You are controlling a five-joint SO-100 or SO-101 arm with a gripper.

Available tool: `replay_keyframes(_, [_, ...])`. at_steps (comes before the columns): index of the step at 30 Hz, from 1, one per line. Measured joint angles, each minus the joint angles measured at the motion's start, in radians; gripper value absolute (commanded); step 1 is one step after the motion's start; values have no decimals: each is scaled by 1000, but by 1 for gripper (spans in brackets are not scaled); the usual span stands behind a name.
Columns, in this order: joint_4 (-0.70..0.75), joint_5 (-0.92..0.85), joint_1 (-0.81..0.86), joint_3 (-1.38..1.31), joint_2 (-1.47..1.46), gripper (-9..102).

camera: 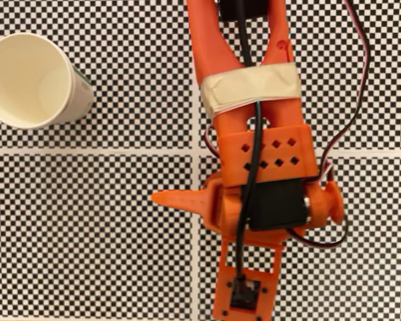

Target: Grasp basketball and place into cup.

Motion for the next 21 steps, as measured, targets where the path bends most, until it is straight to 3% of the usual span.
replay_keyframes(16, [0,0,2,-29,-81,77])
replay_keyframes(21, [0,15,11,-46,-95,68])
